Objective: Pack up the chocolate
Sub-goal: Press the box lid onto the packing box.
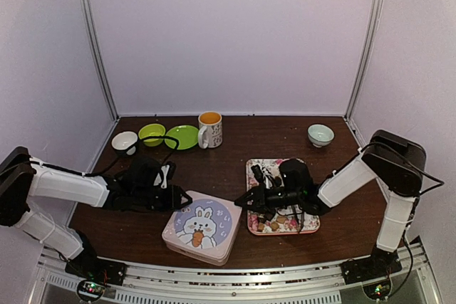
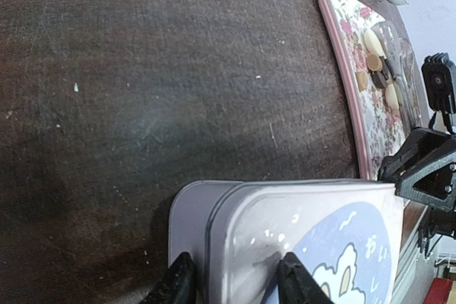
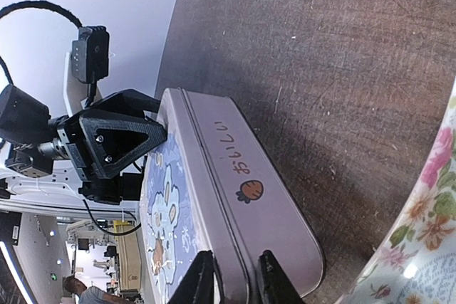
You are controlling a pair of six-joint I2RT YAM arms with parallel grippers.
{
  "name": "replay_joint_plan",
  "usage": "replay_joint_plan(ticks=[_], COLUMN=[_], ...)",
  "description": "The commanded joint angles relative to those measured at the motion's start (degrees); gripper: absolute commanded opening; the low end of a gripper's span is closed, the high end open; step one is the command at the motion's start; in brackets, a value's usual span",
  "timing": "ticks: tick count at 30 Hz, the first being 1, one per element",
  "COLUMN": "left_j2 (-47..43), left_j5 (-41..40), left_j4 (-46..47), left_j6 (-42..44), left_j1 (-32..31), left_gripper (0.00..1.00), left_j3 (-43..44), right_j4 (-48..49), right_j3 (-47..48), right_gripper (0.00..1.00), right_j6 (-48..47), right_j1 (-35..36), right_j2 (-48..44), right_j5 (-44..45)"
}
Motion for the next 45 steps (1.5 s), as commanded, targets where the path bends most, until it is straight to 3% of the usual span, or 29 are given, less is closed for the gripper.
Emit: replay_joint_plan(ticks=[1, 8, 17, 20, 21, 24, 25, 33, 41, 45], left_j2=[0.6, -3.2, -12.2, -13.8, -13.9, -12.4, -11.5, -4.9, -2.4, -4.5], left_j5=[-2.4, -5.8, -10.0, -9.2, -8.7, -6.1, -5.0, -0.9, -0.7, -1.4], left_j4=[-7.8, -15.5, -24.4, -22.5, -21.2, -17.4, -16.3, -7.5, -4.5, -7.5], left_j6=[1.4, 4.6, 8.4, 9.0, 9.1, 8.8, 8.7, 7.7, 6.6, 8.3], left_j1=[-0.4, -0.4, -0.4, -0.4, -0.4, -0.3, -0.2, -0.1, 0.0, 0.0], left_gripper=[0.42, 0.46, 0.53, 0.45, 0.38, 0.04, 0.00, 0.00, 0.00, 0.00], left_j3=[0.5, 5.3, 11.5, 11.4, 11.2, 10.2, 10.1, 8.1, 6.3, 9.4], right_j4=[-22.9, -39.1, -45.3, -44.6, -43.9, -40.8, -39.3, -28.2, -32.4, -32.0], right_j3=[2.5, 9.5, 12.6, 12.4, 12.1, 10.7, 10.0, 6.3, 13.3, 11.4], right_gripper=[0.25, 0.31, 0.34, 0.24, 0.19, 0.07, 0.02, 0.00, 0.00, 0.00], right_j6=[-8.2, -18.7, -26.4, -27.4, -27.3, -25.7, -24.8, -18.8, -20.0, -20.3], right_j1=[0.8, 0.8, 1.3, 1.9, 2.1, 2.6, 2.7, 3.5, 5.0, 4.8], right_j2=[-4.5, -11.3, -18.3, -19.9, -20.1, -19.7, -19.2, -13.5, -15.0, -13.5], right_j5=[4.1, 10.9, 13.7, 12.2, 11.5, 8.9, 7.7, 3.2, 2.4, 3.4])
